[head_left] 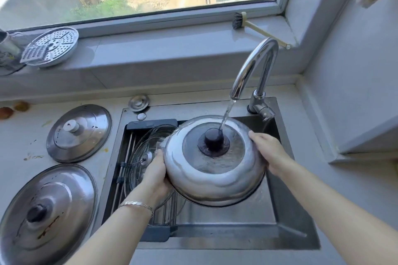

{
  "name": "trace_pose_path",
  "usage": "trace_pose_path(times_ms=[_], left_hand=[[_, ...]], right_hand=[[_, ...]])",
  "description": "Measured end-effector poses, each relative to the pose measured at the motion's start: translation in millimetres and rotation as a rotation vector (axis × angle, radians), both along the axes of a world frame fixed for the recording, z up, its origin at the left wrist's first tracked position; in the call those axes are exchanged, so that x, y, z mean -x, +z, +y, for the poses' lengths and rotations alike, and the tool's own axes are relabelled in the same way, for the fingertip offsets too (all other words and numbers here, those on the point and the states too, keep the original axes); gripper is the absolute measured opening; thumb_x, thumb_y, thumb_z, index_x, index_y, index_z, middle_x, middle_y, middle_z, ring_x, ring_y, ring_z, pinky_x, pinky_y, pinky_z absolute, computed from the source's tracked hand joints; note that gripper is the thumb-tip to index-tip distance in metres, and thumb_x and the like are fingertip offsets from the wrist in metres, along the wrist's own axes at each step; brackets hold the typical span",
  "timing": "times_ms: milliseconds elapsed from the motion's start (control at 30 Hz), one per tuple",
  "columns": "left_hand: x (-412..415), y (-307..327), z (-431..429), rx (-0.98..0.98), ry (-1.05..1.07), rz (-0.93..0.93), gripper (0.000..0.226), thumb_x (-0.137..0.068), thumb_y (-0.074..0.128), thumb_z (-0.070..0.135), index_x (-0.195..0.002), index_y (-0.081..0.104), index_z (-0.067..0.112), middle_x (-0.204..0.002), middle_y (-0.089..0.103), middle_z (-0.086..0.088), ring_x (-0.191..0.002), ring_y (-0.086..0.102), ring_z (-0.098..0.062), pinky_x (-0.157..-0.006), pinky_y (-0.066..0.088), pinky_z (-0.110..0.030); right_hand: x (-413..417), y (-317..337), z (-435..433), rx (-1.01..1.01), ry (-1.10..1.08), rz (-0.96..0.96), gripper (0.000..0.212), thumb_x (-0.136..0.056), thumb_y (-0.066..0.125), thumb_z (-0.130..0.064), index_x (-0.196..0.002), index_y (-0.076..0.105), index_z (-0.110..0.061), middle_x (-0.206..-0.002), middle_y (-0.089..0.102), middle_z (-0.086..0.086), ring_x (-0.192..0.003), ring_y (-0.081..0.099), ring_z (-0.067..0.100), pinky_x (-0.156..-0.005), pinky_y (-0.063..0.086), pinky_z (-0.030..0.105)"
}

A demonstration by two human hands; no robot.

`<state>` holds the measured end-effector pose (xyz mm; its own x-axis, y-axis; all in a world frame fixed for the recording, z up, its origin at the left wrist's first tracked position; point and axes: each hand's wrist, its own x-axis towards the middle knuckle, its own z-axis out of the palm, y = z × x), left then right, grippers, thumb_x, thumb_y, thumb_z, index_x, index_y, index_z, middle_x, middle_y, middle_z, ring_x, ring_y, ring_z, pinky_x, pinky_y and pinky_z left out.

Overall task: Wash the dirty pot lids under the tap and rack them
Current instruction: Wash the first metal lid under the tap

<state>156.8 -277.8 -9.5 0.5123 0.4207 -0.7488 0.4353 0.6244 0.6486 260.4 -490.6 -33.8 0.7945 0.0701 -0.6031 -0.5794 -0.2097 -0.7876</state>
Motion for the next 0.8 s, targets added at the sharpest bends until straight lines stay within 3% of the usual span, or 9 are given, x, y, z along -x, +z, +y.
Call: trace_pose_path(times_ms=[133, 267, 367, 433, 500, 567, 667, 767, 800], left_hand=[[-4.1, -7.3, -14.0, 0.075, -0.097, 0.091, 0.049, -0.1, 0.031, 0.041, -0.132, 0.047, 0.008, -0.131, 0.054, -0.016, -0.117, 0.054, -0.033, -0.091, 0.045, -0.043], [-19.9, -10.5, -25.1, 0.174, -0.035, 0.023, 0.055, -0.097, 0.035, 0.048, -0.133, 0.047, 0.009, -0.14, 0.046, -0.016, -0.129, 0.045, -0.035, -0.108, 0.035, -0.046], [-25.5, -11.4, -29.8, 0.183, -0.02, -0.067, 0.049, -0.096, 0.035, 0.048, -0.103, 0.065, 0.009, -0.117, 0.064, -0.017, -0.11, 0.059, -0.031, -0.101, 0.042, -0.045], [-25.5, -6.5, -38.2, 0.146, -0.116, -0.114, 0.051, -0.096, 0.035, 0.047, -0.086, 0.068, 0.01, -0.097, 0.072, -0.012, -0.091, 0.065, -0.027, -0.085, 0.05, -0.038], [-24.5, -2.9, -51.1, -0.024, -0.238, -0.1, 0.048, -0.093, 0.043, 0.051, -0.087, 0.07, 0.012, -0.092, 0.073, -0.01, -0.084, 0.067, -0.025, -0.078, 0.051, -0.034], [-23.3, -1.4, -60.3, -0.286, -0.313, -0.074, 0.041, -0.09, 0.051, 0.048, -0.07, 0.064, 0.015, -0.076, 0.067, -0.005, -0.074, 0.061, -0.021, -0.074, 0.047, -0.031], [-20.4, 1.6, -66.6, -0.588, -0.421, -0.261, 0.052, -0.087, 0.06, 0.029, -0.048, 0.032, 0.013, -0.052, 0.032, 0.005, -0.057, 0.031, -0.012, -0.061, 0.027, -0.027], [-18.5, 5.4, -67.6, -0.828, -0.617, -0.49, 0.049, -0.076, 0.059, 0.035, -0.041, 0.031, 0.016, -0.055, 0.04, 0.009, -0.064, 0.037, -0.005, -0.069, 0.032, -0.019], [-18.2, 5.5, -66.4, -0.857, -0.659, -0.522, 0.044, -0.073, 0.057, 0.038, -0.041, 0.034, 0.018, -0.064, 0.049, 0.013, -0.074, 0.043, -0.003, -0.076, 0.033, -0.015]], right_hand=[[-12.2, 31.2, -5.8, 0.024, -0.037, -0.338, 0.025, -0.088, 0.062, -0.022, -0.111, 0.06, -0.015, -0.1, 0.063, 0.0, -0.092, 0.057, 0.012, -0.082, 0.046, 0.024], [-11.2, 31.4, -24.7, 0.056, 0.036, -0.476, 0.031, -0.089, 0.06, -0.021, -0.119, 0.056, -0.016, -0.11, 0.062, -0.001, -0.101, 0.058, 0.013, -0.091, 0.046, 0.028], [-1.7, 5.7, -42.4, -0.03, -0.082, -0.257, 0.016, -0.094, 0.05, -0.03, -0.107, 0.056, -0.023, -0.115, 0.061, 0.005, -0.097, 0.057, 0.015, -0.09, 0.044, 0.031], [7.5, -10.0, -51.3, -0.225, -0.219, 0.047, 0.035, -0.097, 0.035, -0.045, -0.095, 0.06, -0.021, -0.104, 0.065, 0.007, -0.088, 0.058, 0.016, -0.08, 0.045, 0.033], [17.0, -23.5, -60.4, -0.339, -0.271, 0.344, 0.056, -0.095, 0.021, -0.057, -0.094, 0.062, -0.018, -0.085, 0.065, 0.008, -0.077, 0.055, 0.021, -0.07, 0.042, 0.035], [23.2, -35.9, -71.9, -0.341, -0.285, 0.51, 0.064, -0.091, 0.022, -0.063, -0.107, 0.061, -0.015, -0.094, 0.065, 0.014, -0.084, 0.055, 0.03, -0.08, 0.044, 0.046], [27.8, -48.7, -87.6, -0.259, -0.111, 0.715, 0.084, -0.089, 0.035, -0.062, -0.121, 0.048, 0.015, -0.109, 0.061, 0.031, -0.092, 0.063, 0.042, -0.091, 0.046, 0.052], [40.1, -47.4, -78.1, -0.137, 0.099, 0.802, 0.08, -0.089, 0.038, -0.061, -0.116, 0.051, 0.013, -0.095, 0.067, 0.027, -0.074, 0.069, 0.036, -0.064, 0.058, 0.044], [43.8, -50.3, -70.5, -0.088, 0.153, 0.785, 0.076, -0.084, 0.043, -0.064, -0.111, 0.059, 0.006, -0.099, 0.067, 0.024, -0.079, 0.069, 0.034, -0.067, 0.058, 0.043]])
